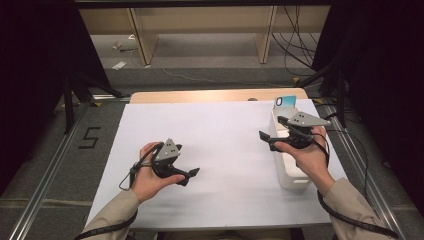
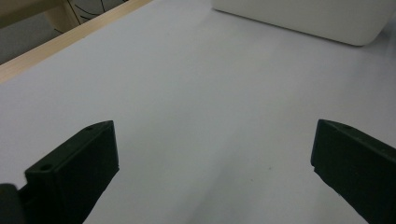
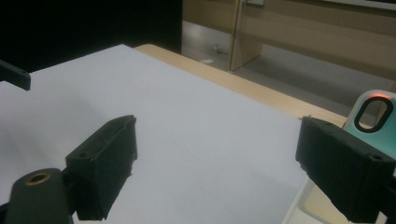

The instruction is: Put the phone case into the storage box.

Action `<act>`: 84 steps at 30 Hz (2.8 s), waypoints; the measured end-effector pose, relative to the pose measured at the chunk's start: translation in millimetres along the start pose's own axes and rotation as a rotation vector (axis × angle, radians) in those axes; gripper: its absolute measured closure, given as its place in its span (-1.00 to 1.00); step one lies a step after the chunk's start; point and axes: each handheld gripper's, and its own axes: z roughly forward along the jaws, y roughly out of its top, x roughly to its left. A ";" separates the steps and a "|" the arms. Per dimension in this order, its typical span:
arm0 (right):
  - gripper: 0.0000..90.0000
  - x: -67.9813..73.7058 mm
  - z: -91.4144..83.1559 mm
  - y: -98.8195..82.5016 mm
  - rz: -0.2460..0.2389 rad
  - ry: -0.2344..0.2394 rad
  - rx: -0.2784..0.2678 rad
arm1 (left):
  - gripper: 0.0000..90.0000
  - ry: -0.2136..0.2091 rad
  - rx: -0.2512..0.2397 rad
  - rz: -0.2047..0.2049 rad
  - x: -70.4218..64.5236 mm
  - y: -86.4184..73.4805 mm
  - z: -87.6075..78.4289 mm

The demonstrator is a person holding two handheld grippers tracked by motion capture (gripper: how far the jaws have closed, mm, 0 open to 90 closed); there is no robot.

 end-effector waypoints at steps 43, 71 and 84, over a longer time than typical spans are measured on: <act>-0.65 13.0 -30.9 -16.0 -0.032 0.064 0.029 | -0.99 0.002 -0.001 -0.001 0.6 0.2 -0.8; -0.66 12.6 -41.3 -24.9 -0.025 0.073 0.021 | -0.99 0.003 -0.002 -0.004 0.7 0.1 -0.6; -0.66 12.9 -44.3 -29.6 -0.023 0.078 0.024 | -0.99 0.003 -0.003 -0.003 0.7 0.1 -0.7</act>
